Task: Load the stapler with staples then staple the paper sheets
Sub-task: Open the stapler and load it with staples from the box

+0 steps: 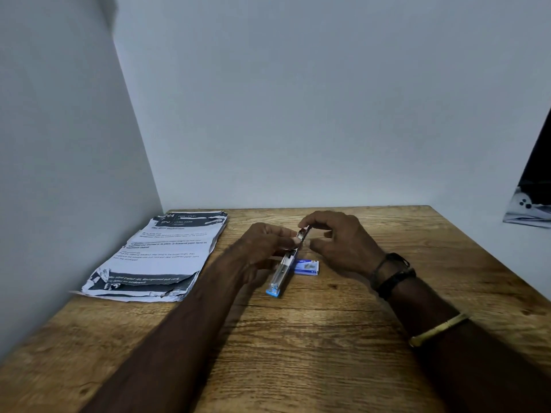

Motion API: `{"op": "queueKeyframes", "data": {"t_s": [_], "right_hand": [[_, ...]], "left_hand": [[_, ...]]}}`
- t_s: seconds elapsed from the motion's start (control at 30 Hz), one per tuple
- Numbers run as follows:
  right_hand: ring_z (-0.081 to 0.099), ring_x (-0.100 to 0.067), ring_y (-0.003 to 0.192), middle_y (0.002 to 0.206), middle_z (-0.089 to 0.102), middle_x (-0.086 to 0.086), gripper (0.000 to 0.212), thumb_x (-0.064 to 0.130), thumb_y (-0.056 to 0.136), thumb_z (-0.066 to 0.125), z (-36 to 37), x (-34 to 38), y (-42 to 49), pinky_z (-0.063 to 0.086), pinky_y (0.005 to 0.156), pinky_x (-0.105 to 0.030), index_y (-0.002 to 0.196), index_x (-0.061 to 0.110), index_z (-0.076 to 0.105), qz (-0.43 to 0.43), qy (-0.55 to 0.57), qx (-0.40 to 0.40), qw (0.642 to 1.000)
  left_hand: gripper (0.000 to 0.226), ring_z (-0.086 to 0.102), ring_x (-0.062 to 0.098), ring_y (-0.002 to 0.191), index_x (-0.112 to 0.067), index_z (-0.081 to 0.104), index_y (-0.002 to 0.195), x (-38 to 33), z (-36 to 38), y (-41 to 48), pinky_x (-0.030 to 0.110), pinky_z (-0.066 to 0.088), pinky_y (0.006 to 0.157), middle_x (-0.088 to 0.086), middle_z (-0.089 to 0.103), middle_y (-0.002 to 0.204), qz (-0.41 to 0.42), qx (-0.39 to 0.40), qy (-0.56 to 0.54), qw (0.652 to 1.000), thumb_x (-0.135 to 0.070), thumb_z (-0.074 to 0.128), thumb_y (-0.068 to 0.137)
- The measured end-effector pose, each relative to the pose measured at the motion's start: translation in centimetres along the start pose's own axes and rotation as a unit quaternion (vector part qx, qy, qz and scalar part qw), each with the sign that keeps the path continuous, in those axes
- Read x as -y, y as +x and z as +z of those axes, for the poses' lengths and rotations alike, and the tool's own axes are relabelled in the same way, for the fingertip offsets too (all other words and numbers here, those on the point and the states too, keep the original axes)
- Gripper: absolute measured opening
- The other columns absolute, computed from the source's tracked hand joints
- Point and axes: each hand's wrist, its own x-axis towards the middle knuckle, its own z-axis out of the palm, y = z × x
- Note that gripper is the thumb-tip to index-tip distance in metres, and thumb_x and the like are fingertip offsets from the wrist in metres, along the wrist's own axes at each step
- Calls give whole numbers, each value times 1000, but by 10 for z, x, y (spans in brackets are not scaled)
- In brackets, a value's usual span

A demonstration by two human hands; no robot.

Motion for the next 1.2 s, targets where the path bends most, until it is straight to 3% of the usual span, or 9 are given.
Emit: {"op": "queueKeyframes", "data": {"t_s": [0.1,0.23,0.4,0.47,0.53,0.67,0.77,0.87,1.2], "right_hand": [[44,3,125,132,51,25,53,27,76,83,3,0,-1,35,99,-18,123,40,62,-15,0,69,997],[40,3,131,145,47,20,72,44,68,89,4,3,0,29,98,-10,131,45,55,-41,0,110,993],[49,16,115,127,57,23,46,52,73,83,4,6,-1,33,89,-1,114,38,67,-56,32,59,996],[55,12,114,121,64,23,40,56,76,78,4,7,0,42,91,-9,108,34,71,-48,49,24,997],[63,1,110,114,70,16,34,53,82,75,3,9,1,51,90,-24,107,30,73,-37,51,-5,998],[75,-5,87,108,75,7,34,43,82,80,-1,9,2,61,81,-32,110,29,68,-2,94,-15,995],[77,-10,79,103,77,2,54,35,75,87,-4,9,3,62,78,-34,121,33,58,29,138,-11,990],[77,-10,78,95,79,2,64,21,74,89,-4,9,5,59,74,-29,127,31,55,28,166,-9,986],[75,-7,76,85,79,8,69,4,69,86,-1,11,5,55,69,-23,122,34,54,16,149,-7,989]], "left_hand": [[11,65,12,55,1,74,97,1,2,-1,23,52,49,8,70,73,-14,11,-70,997,0,65,91],[10,67,14,53,-2,70,89,0,3,-1,24,57,48,7,70,68,-23,-26,-124,992,6,64,89],[15,66,14,57,-2,65,105,-2,3,-2,24,57,47,10,66,76,-28,-32,-137,990,5,62,91],[14,66,14,57,-3,63,107,-2,5,-2,23,58,49,10,67,76,-28,-26,-139,990,2,61,94],[14,66,13,58,-4,65,109,-1,8,-3,23,59,52,10,68,80,-19,-10,-128,991,-4,62,96],[9,67,13,59,-4,68,98,-2,13,-2,31,62,62,9,69,81,2,23,-105,994,-9,60,97],[20,70,12,60,-9,71,94,-3,12,-1,37,64,67,2,72,71,7,42,-121,992,-21,56,96],[34,72,16,69,-11,70,97,-2,11,-1,35,63,64,4,71,82,24,49,-93,994,-45,68,93],[23,71,17,64,-14,59,79,3,12,1,30,61,57,1,72,68,68,15,-46,997,-28,71,93]]}}
